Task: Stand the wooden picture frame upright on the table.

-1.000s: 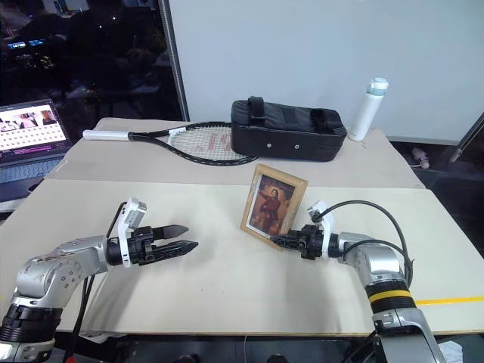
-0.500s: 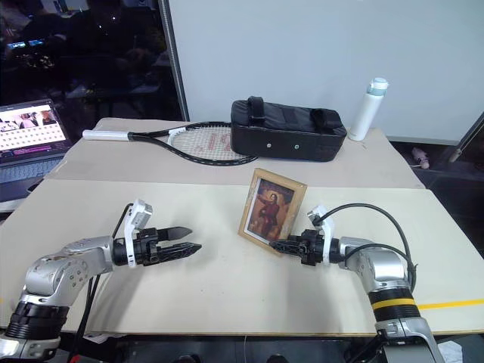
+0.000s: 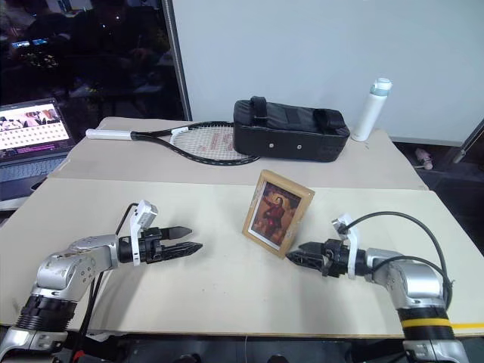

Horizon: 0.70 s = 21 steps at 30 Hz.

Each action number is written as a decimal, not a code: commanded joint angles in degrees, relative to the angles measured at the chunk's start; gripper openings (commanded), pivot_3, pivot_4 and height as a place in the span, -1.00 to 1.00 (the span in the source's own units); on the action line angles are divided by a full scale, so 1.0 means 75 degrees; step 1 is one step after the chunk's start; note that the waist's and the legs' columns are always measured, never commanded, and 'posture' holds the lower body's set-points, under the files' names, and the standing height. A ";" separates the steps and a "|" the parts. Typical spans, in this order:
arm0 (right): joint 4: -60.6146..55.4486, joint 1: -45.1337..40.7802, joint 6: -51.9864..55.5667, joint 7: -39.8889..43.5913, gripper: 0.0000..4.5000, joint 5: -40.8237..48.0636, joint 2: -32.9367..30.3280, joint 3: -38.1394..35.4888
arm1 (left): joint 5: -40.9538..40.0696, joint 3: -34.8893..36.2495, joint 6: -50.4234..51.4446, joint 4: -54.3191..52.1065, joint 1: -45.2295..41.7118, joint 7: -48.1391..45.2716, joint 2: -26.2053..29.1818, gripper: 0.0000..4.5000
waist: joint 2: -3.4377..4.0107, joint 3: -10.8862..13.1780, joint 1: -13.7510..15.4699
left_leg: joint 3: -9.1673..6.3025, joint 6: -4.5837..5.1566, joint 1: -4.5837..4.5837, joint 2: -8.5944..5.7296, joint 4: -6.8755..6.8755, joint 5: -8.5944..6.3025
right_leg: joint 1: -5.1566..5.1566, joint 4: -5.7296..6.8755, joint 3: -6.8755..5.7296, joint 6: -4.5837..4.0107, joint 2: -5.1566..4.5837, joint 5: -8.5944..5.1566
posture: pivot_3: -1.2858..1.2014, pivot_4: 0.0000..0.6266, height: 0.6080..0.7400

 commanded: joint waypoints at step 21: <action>-0.2182 0.2408 -0.3584 -0.4388 0.99 -0.1621 0.1719 -0.2205 | 0.2514 0.0201 -0.2677 0.0569 0.0278 0.3407 -0.1491 1.00 | 0.0009 -0.0006 0.0052 | -0.0001 -0.0001 0.0007 -0.0006 0.0004 0.0000 | 0.0012 -0.0002 0.0001 0.0006 -0.0007 0.0005 | 0.03 -0.52 0.34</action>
